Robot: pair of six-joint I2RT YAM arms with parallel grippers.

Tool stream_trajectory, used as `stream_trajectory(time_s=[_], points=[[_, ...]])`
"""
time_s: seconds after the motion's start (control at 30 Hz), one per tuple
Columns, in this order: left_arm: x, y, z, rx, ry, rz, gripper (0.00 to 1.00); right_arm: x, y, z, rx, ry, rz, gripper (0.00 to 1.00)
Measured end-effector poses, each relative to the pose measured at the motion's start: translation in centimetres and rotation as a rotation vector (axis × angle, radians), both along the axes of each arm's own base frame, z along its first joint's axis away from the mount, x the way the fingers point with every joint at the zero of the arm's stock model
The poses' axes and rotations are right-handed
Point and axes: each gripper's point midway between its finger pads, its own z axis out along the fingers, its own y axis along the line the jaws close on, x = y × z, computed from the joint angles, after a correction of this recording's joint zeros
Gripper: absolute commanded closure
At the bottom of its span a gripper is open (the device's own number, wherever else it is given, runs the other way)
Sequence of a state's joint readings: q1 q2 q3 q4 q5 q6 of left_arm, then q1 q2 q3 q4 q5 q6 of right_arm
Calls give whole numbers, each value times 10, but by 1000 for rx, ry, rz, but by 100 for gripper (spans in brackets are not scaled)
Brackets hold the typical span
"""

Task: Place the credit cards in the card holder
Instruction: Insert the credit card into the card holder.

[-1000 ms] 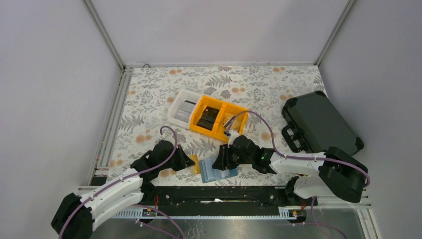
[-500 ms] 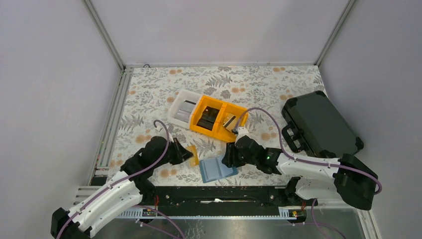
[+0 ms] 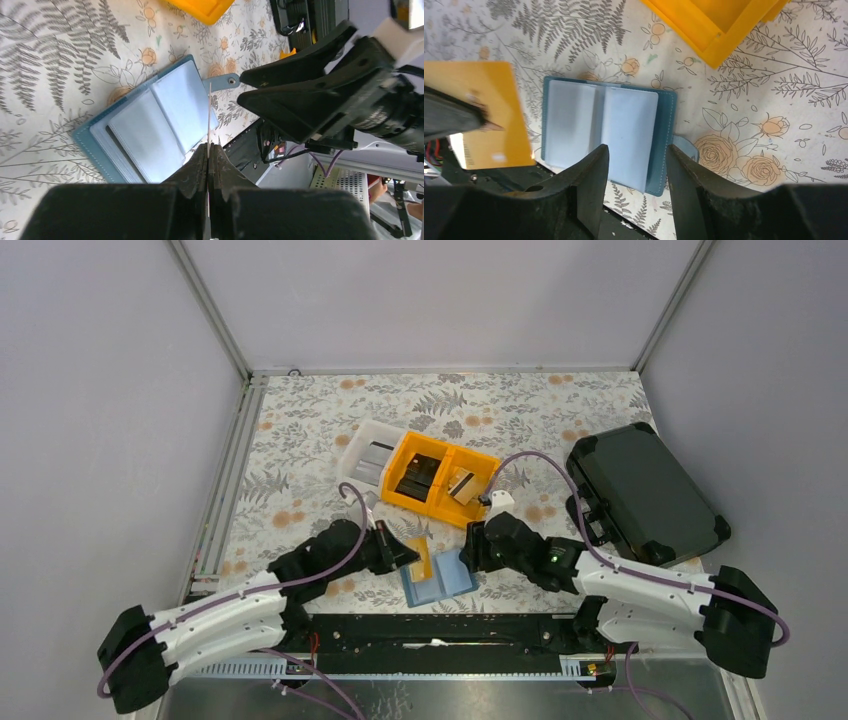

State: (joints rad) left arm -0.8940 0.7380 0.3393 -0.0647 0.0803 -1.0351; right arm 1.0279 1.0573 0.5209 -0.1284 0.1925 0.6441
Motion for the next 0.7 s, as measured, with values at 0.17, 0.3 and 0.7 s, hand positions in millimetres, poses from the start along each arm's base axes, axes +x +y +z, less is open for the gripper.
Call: stream_trajectory(time_s=[0.17,0.3,0.7], points=[[-6,-13,-21,-14,53,30,100,0,3,13,55,-27,5,47],[-9,-17,-41,-8,100,69,100,-8,10,8,91,-3,50,50],[-10,-28,-57,-17,150,152,100,-16,9,-29,12,84,68,50]])
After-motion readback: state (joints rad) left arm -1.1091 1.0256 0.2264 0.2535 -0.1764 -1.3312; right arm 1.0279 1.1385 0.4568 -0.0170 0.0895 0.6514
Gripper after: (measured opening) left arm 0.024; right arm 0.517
